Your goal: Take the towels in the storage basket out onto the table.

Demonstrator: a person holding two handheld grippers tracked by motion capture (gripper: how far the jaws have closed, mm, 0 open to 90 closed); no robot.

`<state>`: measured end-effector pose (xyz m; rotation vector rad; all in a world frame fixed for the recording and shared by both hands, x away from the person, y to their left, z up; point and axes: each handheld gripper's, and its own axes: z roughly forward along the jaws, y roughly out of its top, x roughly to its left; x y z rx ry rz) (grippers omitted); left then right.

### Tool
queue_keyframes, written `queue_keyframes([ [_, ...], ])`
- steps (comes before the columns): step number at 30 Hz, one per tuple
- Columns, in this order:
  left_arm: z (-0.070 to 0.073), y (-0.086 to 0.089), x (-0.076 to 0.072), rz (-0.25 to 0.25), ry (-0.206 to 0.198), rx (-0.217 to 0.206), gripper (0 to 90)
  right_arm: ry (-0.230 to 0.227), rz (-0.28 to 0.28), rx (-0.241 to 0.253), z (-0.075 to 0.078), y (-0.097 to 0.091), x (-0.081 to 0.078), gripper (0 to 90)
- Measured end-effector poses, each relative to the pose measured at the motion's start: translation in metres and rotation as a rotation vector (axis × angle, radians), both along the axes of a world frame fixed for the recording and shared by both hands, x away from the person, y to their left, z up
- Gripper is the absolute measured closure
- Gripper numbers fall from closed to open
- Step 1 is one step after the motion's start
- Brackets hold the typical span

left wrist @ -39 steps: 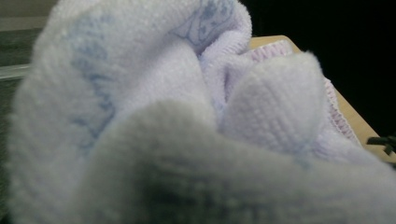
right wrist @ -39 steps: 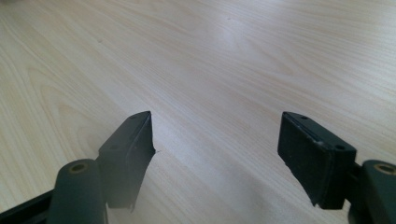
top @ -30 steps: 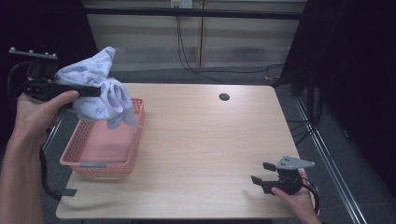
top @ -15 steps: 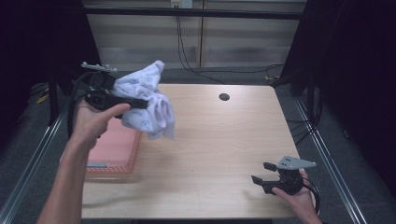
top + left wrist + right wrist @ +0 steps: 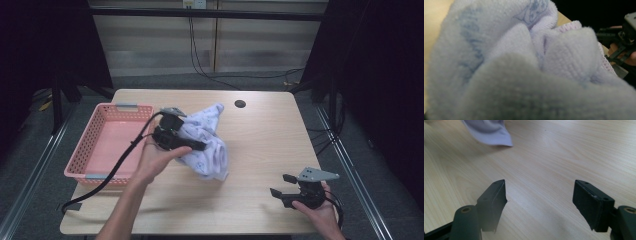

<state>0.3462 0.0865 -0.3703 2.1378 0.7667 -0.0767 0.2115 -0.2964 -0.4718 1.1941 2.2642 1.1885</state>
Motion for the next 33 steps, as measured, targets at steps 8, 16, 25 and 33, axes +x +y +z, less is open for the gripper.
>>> queue_keyframes([
  [8,-0.061,-0.030,-0.018,-0.068,0.043,0.014,45.9,-0.001,0.004,-0.001,0.000,0.001,-0.001,27.0],
  [16,-0.100,-0.023,-0.022,-0.084,0.073,0.010,23.6,0.002,0.006,-0.004,-0.001,0.003,-0.001,27.0],
  [25,-0.087,-0.002,-0.032,-0.080,0.042,-0.027,15.8,-0.006,0.024,0.011,0.003,0.013,-0.002,25.7],
  [33,-0.069,0.034,-0.060,-0.037,-0.015,-0.021,34.4,-0.041,0.077,0.033,0.021,0.038,0.001,28.0],
])
